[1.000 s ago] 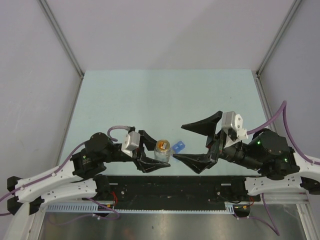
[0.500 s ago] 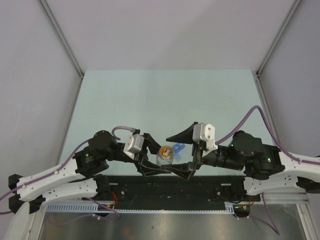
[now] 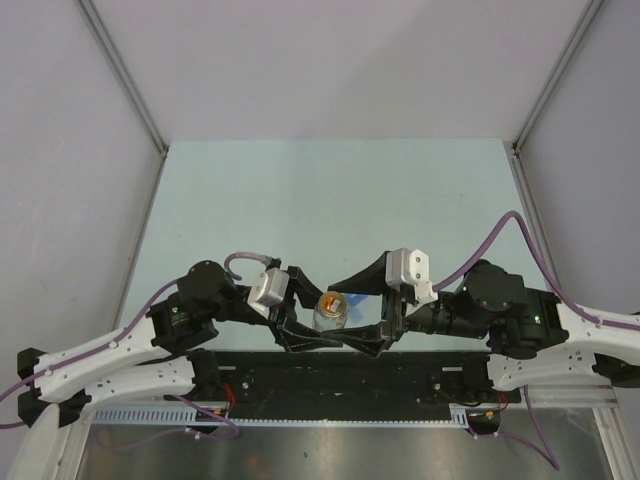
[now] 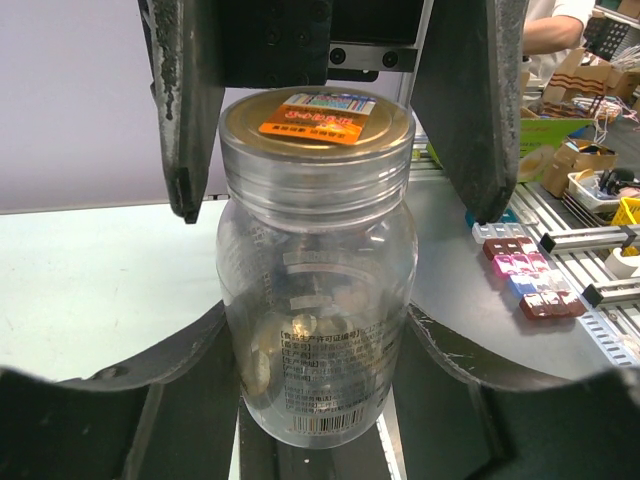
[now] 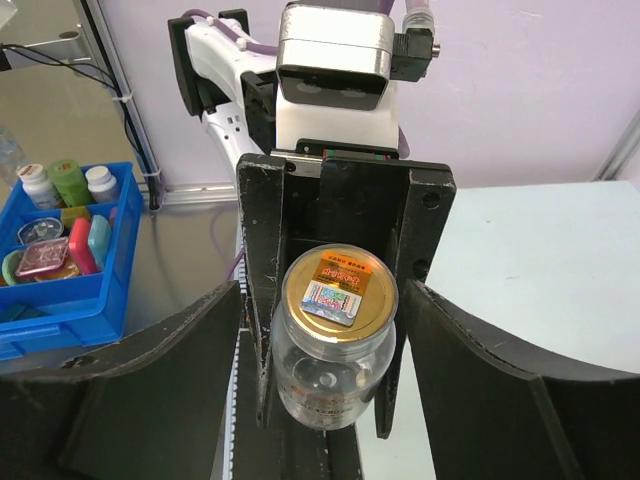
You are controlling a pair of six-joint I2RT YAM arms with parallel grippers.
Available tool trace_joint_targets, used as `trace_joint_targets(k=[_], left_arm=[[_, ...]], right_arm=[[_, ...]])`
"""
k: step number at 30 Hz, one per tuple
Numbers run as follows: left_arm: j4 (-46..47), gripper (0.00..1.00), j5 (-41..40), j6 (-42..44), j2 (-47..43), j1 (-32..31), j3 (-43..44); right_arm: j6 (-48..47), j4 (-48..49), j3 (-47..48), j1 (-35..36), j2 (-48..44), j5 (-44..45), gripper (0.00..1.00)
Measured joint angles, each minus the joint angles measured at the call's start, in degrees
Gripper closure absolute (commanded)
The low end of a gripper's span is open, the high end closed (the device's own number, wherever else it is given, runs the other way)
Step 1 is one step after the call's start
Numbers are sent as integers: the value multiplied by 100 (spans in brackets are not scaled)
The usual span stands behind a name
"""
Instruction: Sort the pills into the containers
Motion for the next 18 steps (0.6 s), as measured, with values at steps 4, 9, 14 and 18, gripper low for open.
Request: trace_joint_targets(k=[4, 9, 14, 18], left_arm=[[2, 99, -2, -2, 0, 0, 0], [11, 99, 2, 0, 0, 0, 0], [83, 100, 90, -4, 0, 0, 0], [120, 100, 133, -9, 0, 0, 0]], right_arm=[[17, 44, 0, -9, 0, -55, 34], [44, 131, -4, -17, 2, -85, 44], [98, 299, -70, -28, 0, -83, 54], [129, 345, -76, -37, 0, -87, 64]])
